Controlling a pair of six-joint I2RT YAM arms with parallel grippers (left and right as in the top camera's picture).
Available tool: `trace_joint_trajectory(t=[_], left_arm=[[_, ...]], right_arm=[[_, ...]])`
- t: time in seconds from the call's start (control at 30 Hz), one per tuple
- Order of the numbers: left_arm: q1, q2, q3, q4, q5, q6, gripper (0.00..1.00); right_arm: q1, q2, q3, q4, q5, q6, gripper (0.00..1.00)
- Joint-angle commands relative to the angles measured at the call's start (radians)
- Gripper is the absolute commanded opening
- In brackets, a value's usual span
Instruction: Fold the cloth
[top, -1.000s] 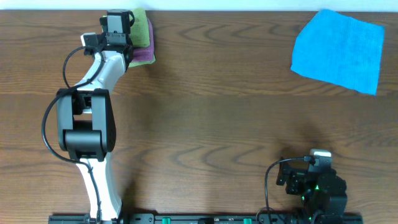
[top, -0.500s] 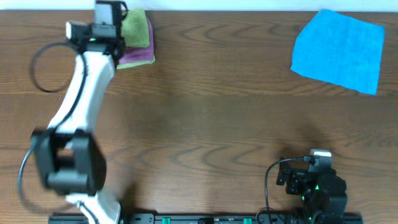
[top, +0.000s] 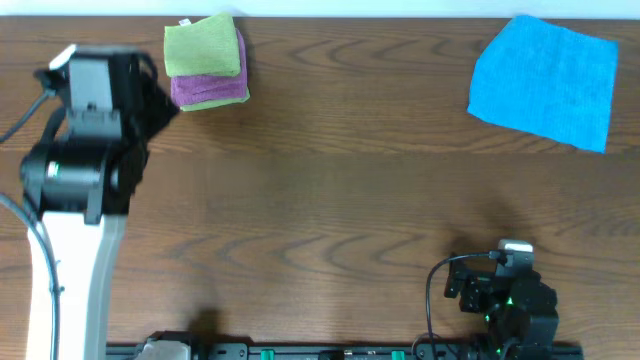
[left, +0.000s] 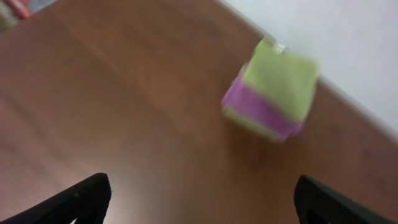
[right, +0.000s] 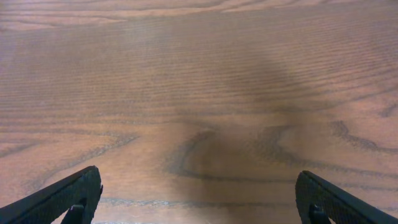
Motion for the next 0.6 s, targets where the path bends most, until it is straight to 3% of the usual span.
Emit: trace_joint_trajectory(t=[0.0,0.07,0.23,0.3,0.57], left_arm=[[0.0,-0.072,-0.14,-0.016,0.002,0.09,0.95],[0.002,-0.157,-0.265,0.047,0.02,0.139,0.95],[0.002,-0.415,-0.602,0.224,0.267,0.485,0.95],[0.002,-0.505,-0.702,0.233,0.328,0.568,0.95],[0.002,-0.833,-1.06,0.235,0.394,0.61,0.95]], right_arm=[[-0.005,-0.008,-0.005,-0.002,-0.004,0.015,0.99],[-0.005,-0.008,-0.005,-0.002,-0.004,0.015,0.99],[-0.005,-0.008,-0.005,-0.002,-0.004,0.015,0.99],[-0.005,-0.008,-0.005,-0.002,-0.004,0.015,0.99],[-0.005,-0.008,-0.005,-0.002,-0.004,0.015,0.99]])
